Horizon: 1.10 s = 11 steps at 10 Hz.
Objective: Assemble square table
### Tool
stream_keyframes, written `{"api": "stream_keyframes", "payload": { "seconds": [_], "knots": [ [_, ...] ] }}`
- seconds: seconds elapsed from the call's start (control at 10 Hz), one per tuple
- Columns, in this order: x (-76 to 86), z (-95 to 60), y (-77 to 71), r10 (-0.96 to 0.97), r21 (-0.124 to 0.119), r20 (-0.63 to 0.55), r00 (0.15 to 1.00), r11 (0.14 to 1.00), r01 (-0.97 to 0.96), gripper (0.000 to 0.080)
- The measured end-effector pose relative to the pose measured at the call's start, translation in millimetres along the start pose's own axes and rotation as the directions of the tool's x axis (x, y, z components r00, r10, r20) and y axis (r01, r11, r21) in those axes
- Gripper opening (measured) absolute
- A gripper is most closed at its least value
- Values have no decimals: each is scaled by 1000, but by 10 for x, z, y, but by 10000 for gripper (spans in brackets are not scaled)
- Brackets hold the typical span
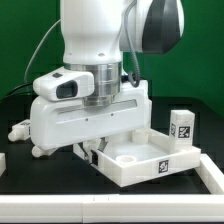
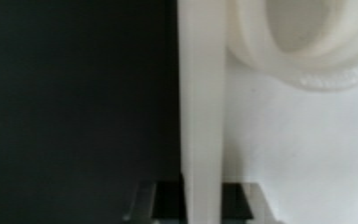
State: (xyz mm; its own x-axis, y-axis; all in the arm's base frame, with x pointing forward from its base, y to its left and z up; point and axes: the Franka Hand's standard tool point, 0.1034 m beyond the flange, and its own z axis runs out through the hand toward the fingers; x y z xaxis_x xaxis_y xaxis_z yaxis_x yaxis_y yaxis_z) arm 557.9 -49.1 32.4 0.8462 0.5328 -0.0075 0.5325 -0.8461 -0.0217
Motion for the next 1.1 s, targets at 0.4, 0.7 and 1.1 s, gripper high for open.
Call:
{"api": "stream_keyframes", "payload": {
  "seconds": [0.4, 0.7, 1.1],
  "knots": [
    [347, -148, -42, -524, -84, 44, 850, 846, 526, 44],
    [302, -116, -14, -694, -84, 87, 714, 709, 700, 44],
    [673, -182, -125, -942, -37, 106, 318, 315, 948, 44]
  ]
}}
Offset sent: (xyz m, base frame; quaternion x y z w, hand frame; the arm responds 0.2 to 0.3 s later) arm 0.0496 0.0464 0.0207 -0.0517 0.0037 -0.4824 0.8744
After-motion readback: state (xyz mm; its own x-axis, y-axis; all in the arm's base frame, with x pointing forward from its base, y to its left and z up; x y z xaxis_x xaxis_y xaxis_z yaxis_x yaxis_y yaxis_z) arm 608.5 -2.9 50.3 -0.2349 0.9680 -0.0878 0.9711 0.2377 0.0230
